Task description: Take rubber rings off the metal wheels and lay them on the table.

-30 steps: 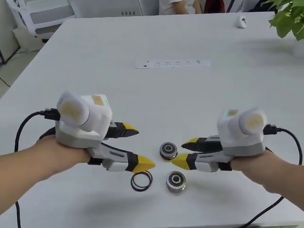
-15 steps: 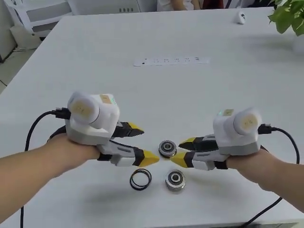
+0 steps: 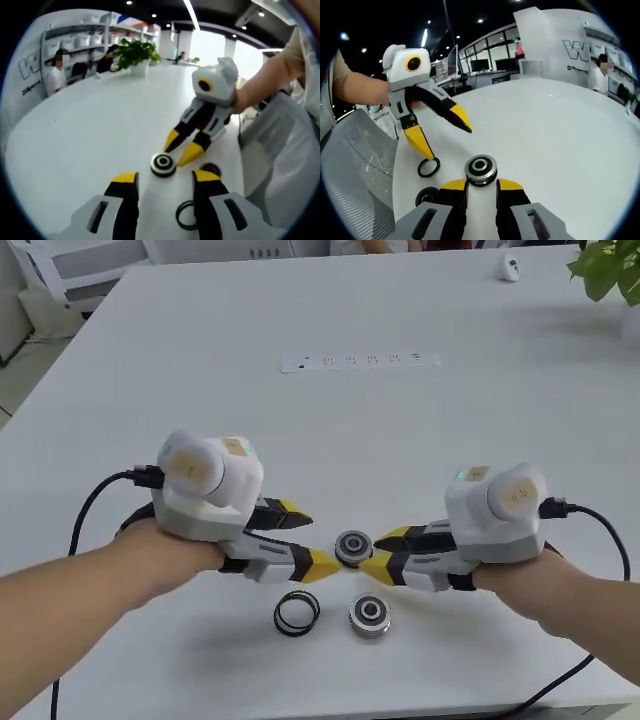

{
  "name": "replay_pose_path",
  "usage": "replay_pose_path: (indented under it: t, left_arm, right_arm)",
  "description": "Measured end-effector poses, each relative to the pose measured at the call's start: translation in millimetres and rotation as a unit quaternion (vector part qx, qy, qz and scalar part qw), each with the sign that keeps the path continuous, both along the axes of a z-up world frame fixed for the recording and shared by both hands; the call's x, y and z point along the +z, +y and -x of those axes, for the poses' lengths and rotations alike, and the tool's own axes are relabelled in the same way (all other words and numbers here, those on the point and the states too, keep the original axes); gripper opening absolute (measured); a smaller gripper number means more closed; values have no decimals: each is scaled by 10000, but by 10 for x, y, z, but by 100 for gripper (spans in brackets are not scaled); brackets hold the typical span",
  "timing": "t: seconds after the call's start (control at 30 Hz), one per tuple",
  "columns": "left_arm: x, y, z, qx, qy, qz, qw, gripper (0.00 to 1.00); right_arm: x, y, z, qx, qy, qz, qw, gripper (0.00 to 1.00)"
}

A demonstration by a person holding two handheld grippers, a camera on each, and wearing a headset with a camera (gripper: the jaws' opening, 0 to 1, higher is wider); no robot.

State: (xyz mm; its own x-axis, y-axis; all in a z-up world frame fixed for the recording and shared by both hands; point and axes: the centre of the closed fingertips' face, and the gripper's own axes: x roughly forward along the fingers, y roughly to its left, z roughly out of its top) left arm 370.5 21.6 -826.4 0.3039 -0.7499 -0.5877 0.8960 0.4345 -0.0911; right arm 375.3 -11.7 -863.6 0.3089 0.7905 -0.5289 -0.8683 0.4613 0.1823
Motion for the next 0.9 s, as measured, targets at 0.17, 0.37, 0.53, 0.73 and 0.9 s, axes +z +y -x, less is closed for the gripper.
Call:
replay_pose_path:
  t: [0.17,0.37,0.53,0.73,0.9]
  left_arm:
    - [-26,-52,-22,-4,35,12,10000,41]
    - [-79,-90,-53,-29,43,-23,10000,39]
    - [-90,-135,-57,-61,44,-42,10000,37]
    - [-103,-178,-77,-104,25,-45,9999,33]
    - [-125,-215,-89,-141,5,-60,9999,30]
  right_arm:
    - [-15,-11,-7,-16,21,3,10000,16]
    - [-20,-18,-14,-6,1,-13,10000,14]
    - [-28,-21,-14,15,-32,1,10000,11]
    - [-25,-18,-26,-9,-65,-15,10000,9]
    - [-31,-23,-24,-23,-44,-24,10000,8]
